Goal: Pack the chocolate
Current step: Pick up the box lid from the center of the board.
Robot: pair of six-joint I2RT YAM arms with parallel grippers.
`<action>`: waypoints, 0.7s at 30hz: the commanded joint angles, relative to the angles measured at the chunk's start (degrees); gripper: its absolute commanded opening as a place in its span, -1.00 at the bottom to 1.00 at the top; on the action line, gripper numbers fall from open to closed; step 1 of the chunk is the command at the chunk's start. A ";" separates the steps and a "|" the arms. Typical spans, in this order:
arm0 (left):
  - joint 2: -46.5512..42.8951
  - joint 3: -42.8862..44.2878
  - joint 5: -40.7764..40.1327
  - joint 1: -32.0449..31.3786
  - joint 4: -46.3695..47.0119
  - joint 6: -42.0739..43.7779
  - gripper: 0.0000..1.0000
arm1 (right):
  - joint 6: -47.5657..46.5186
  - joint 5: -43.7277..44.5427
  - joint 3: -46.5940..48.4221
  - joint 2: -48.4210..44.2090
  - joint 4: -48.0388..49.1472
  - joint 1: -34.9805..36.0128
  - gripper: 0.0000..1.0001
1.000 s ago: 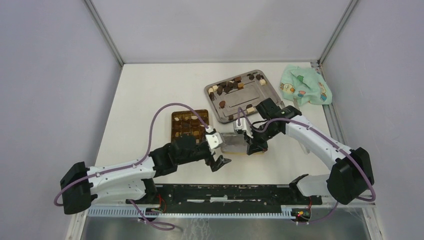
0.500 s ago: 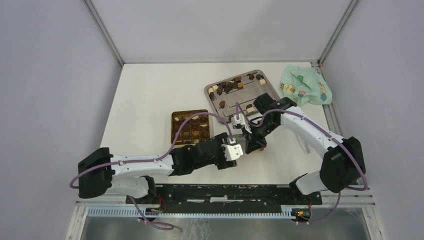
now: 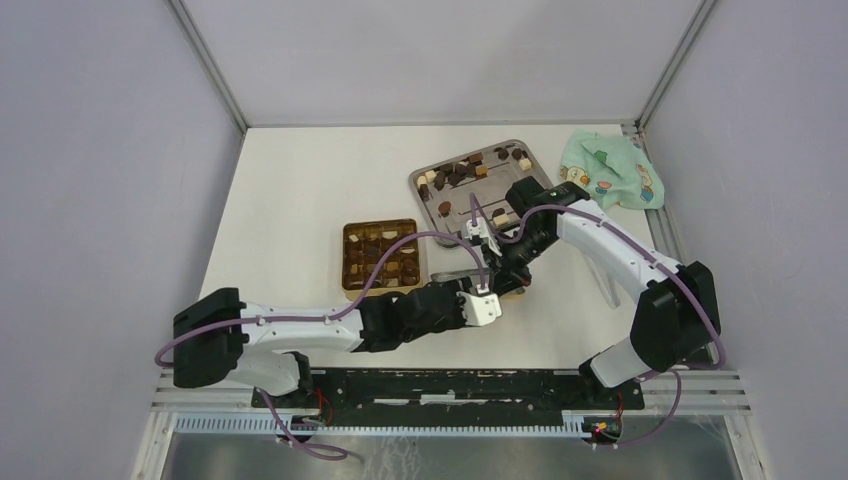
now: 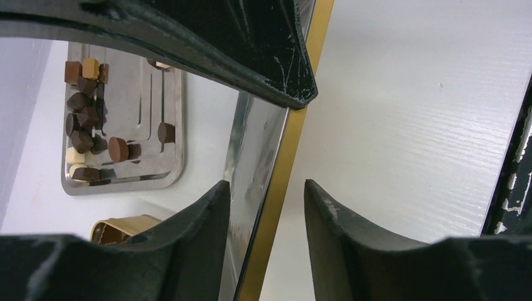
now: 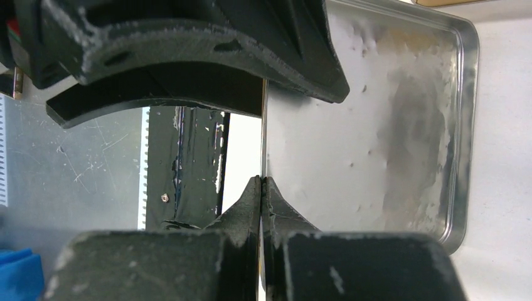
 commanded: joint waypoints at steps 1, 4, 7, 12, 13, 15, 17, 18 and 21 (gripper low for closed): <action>1.65 2.95 -2.07 -0.67 0.66 2.61 0.01 | -1.38 -2.63 2.43 0.62 -1.18 -0.33 -1.00; 2.56 4.15 -2.53 -0.75 -0.38 3.06 -0.23 | -1.30 -3.32 2.43 0.92 -1.01 -0.35 -1.00; 3.30 5.06 -2.56 -0.74 -0.85 3.42 -0.45 | -1.22 -3.55 2.76 0.88 -1.12 -0.52 -1.00; 3.45 6.40 -2.47 -0.74 -1.72 3.50 -0.67 | -1.03 -4.16 3.51 0.32 -0.96 -1.08 -1.00; 3.45 6.56 -2.47 -0.65 -1.92 3.48 -0.75 | -0.84 -4.29 3.48 0.25 -0.73 -1.21 -1.00; 3.30 6.67 -2.39 -0.72 -2.05 3.42 -0.84 | -0.67 -4.64 3.50 0.04 -0.57 -1.56 -1.00; 3.12 6.67 -2.46 -0.75 -2.12 3.29 -0.90 | -0.48 -4.99 3.61 -0.13 -0.37 -1.93 -1.00; 3.04 6.67 -2.59 -0.71 -2.09 3.23 -0.92 | -0.55 -5.12 3.72 -0.14 -0.45 -2.10 -1.00; 2.71 6.75 -2.17 -0.71 -2.24 3.03 -0.96 | -0.81 -5.46 4.29 -0.30 -0.64 -2.47 -1.00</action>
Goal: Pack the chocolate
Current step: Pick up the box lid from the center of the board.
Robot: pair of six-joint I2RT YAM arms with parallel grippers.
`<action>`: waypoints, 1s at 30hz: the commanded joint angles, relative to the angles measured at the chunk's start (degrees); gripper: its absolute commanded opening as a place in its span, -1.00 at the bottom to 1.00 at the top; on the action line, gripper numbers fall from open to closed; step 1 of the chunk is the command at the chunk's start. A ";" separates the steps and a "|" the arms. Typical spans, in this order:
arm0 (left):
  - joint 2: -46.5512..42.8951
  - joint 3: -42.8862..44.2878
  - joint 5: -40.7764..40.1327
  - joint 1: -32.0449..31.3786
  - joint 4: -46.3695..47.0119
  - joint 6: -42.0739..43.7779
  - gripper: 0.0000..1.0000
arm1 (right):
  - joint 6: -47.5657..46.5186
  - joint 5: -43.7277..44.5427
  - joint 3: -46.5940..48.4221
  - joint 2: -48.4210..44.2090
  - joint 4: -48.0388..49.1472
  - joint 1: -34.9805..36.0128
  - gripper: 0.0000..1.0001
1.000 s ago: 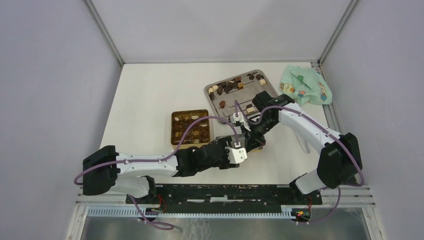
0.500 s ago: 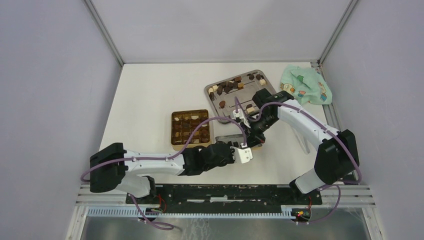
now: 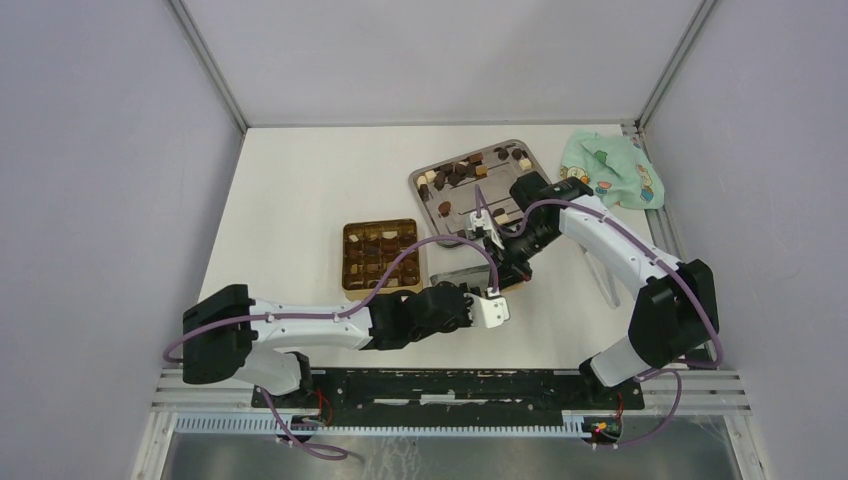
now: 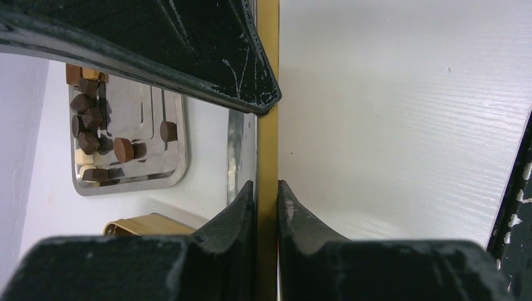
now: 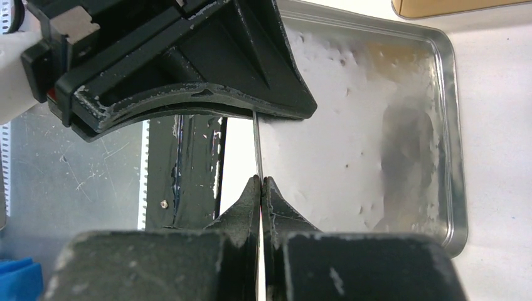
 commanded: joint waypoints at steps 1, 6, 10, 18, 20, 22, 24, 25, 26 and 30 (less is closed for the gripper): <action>-0.88 2.71 -0.31 0.00 2.28 0.71 -0.96 | -0.41 -3.64 2.98 -1.37 -0.23 -0.69 -1.00; -2.28 2.55 1.16 0.01 2.09 -0.23 -0.96 | -0.91 -5.03 2.92 -2.07 -0.08 -1.04 -0.78; -4.06 1.83 3.47 0.29 2.22 -2.27 -0.96 | -1.91 -6.03 3.43 -3.20 -0.13 -1.65 -0.48; -7.14 0.58 8.91 2.39 2.80 -6.96 -0.96 | -4.56 -8.17 8.68 -6.00 -0.71 -5.29 0.22; -7.94 0.36 12.01 4.70 2.80 -10.29 -0.96 | -5.36 -7.84 10.88 -6.75 -0.68 -6.18 0.30; -8.92 0.23 14.43 6.65 2.62 -12.84 -0.96 | -5.67 -7.81 13.10 -7.39 -0.58 -6.79 0.32; -10.03 0.00 17.03 8.59 2.62 -15.08 -0.96 | -4.64 -8.48 14.76 -8.07 0.91 -7.78 0.34; -10.54 0.02 18.58 9.66 2.62 -16.17 -0.96 | -3.69 -8.54 15.07 -8.43 1.97 -8.42 0.35; -10.98 0.05 20.61 10.73 2.62 -17.42 -0.96 | -2.60 -8.48 15.27 -8.90 3.75 -8.89 0.35; -12.15 0.58 26.14 16.24 1.46 -24.08 -0.96 | -0.09 -7.73 16.86 -9.98 7.81 -12.70 0.47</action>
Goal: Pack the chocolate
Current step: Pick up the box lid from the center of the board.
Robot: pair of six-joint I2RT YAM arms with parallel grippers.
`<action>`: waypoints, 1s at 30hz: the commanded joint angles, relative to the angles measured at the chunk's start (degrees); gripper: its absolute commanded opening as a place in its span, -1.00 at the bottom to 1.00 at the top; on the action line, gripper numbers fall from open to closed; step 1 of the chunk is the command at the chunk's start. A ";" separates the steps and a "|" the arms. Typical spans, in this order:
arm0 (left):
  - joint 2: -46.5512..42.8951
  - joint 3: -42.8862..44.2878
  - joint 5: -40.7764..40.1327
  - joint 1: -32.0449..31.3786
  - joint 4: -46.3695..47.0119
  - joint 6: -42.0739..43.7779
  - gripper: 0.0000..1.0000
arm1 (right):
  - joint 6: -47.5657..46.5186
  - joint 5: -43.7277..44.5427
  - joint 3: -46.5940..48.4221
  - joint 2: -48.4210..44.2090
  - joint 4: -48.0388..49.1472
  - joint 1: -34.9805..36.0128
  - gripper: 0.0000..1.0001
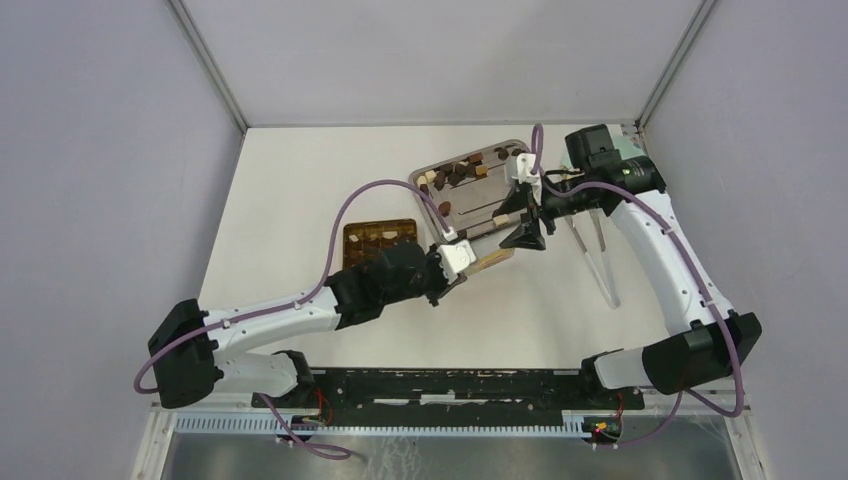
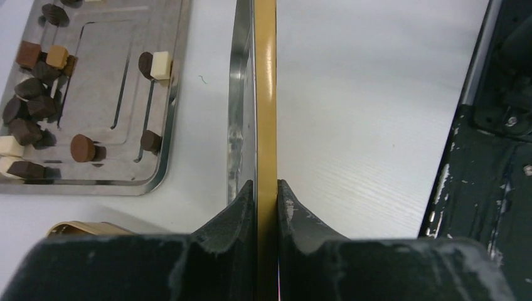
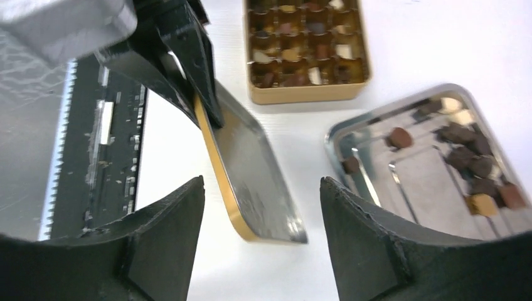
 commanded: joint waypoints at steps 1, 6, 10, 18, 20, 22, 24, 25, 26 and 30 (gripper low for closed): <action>-2.86 0.44 9.98 5.77 1.49 -11.27 -0.96 | 2.22 -1.43 3.91 -1.64 5.24 -4.28 0.52; -3.27 1.92 20.89 12.62 -1.23 -15.84 -0.96 | 0.89 -2.37 5.59 -0.13 4.33 -8.57 0.62; -2.38 3.61 29.45 17.05 -2.08 -17.28 -0.96 | -2.85 -3.10 4.91 1.36 2.18 -9.82 0.66; -1.49 5.96 41.02 23.64 -5.68 -16.14 -0.96 | -19.23 -6.69 -7.65 -0.20 1.12 -9.85 0.72; -1.53 6.48 42.61 24.40 -6.81 -14.82 -0.96 | -25.54 -9.01 -12.11 -1.82 1.32 -9.86 0.74; -1.31 7.41 43.30 24.80 -8.95 -13.13 -0.96 | -29.96 -11.06 -15.44 -2.90 1.86 -9.86 0.84; -0.85 8.69 43.67 24.82 -11.81 -10.96 -0.96 | -34.59 -13.14 -17.47 -3.02 1.40 -9.78 0.92; -0.73 9.11 43.73 24.86 -12.71 -9.51 -0.96 | -35.53 -13.84 -18.14 -2.91 1.21 -9.73 0.95; -0.65 9.39 43.94 24.88 -13.30 -8.57 -0.96 | -35.58 -14.57 -18.34 -2.48 1.45 -9.55 0.96; -1.06 9.31 45.34 24.86 -13.07 -6.90 -0.96 | -35.15 -14.96 -17.04 0.54 0.17 -8.25 0.92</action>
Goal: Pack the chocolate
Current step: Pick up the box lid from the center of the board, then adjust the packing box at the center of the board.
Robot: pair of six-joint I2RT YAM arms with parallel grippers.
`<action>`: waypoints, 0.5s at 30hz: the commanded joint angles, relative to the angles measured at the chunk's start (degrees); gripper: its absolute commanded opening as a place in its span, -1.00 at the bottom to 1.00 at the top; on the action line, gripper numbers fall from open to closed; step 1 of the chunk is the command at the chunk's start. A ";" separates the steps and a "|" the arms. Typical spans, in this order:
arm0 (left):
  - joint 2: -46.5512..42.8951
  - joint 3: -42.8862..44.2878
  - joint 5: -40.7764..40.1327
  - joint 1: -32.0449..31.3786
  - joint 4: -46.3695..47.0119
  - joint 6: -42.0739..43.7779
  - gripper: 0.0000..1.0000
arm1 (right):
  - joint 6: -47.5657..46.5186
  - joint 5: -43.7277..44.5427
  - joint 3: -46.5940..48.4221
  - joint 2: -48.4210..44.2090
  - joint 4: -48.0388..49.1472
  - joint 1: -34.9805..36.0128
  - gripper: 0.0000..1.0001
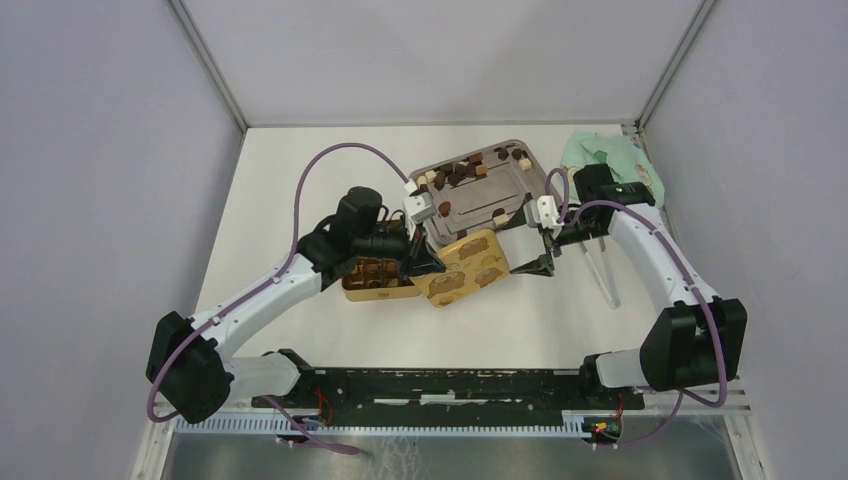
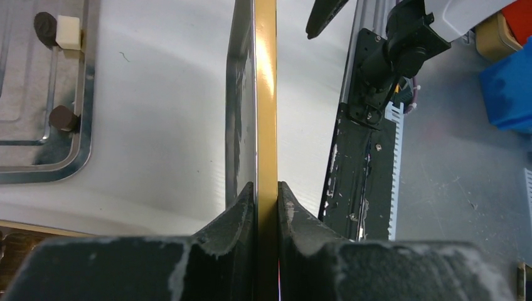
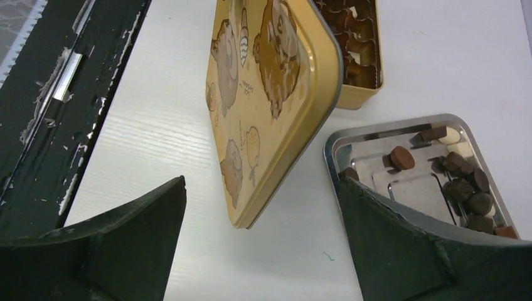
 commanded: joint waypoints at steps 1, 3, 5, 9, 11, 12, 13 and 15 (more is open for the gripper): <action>-0.45 2.50 4.20 0.14 -0.39 4.61 -0.97 | -5.03 -5.18 1.74 2.07 -2.27 1.59 0.87; -0.57 2.36 4.42 0.16 0.07 4.97 -0.96 | -5.74 -5.02 2.78 4.06 -4.44 3.30 0.73; -0.67 2.31 4.79 0.16 0.42 5.17 -0.97 | -4.88 -4.89 3.48 5.42 -5.10 4.91 0.62; 0.09 2.72 5.98 0.07 0.54 5.07 -0.96 | -3.17 -6.29 4.05 7.02 -5.12 6.88 0.38; 0.43 2.83 5.99 0.11 0.40 5.08 -0.96 | -1.80 -7.00 4.34 7.69 -5.11 7.18 0.25; 0.51 2.84 5.94 0.11 0.57 5.04 -0.96 | -1.27 -7.08 4.45 7.97 -5.14 7.40 0.19; 0.59 2.84 5.90 0.04 0.86 4.73 -0.96 | -0.67 -7.11 4.45 8.18 -5.09 7.60 0.14; 0.73 2.91 5.79 0.01 1.27 4.37 -0.96 | -0.13 -7.20 4.28 8.43 -5.09 7.80 0.01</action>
